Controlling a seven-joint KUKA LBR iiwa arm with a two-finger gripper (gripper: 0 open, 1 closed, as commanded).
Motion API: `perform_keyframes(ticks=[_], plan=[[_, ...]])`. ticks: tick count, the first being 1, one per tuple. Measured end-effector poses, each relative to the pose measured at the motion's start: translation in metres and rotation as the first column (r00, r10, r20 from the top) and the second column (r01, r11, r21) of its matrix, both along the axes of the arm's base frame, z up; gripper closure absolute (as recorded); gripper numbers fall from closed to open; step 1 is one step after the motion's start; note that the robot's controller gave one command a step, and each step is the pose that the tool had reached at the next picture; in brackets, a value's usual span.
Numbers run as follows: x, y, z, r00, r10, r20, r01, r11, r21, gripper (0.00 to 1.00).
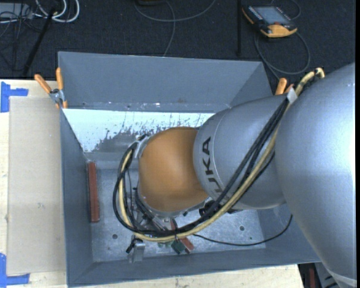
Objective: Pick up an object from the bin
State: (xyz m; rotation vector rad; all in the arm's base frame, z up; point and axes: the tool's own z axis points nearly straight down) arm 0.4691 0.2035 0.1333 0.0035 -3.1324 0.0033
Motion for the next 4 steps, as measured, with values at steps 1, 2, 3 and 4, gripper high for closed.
perform_keyframes(ticks=[1, 2, 3, 4], plan=[[0.061, -0.011, -0.049, 0.995, 0.103, 0.009, -0.103, 0.995, 0.001, 0.00], [0.070, -0.075, 0.044, 1.000, -0.016, 0.016, 0.016, 1.000, 0.001, 0.00], [0.059, -0.111, -0.067, 0.979, 0.205, 0.002, -0.205, 0.979, 0.003, 0.00], [0.061, -0.111, -0.062, 0.979, 0.202, 0.007, -0.202, 0.979, 0.002, 1.00]])
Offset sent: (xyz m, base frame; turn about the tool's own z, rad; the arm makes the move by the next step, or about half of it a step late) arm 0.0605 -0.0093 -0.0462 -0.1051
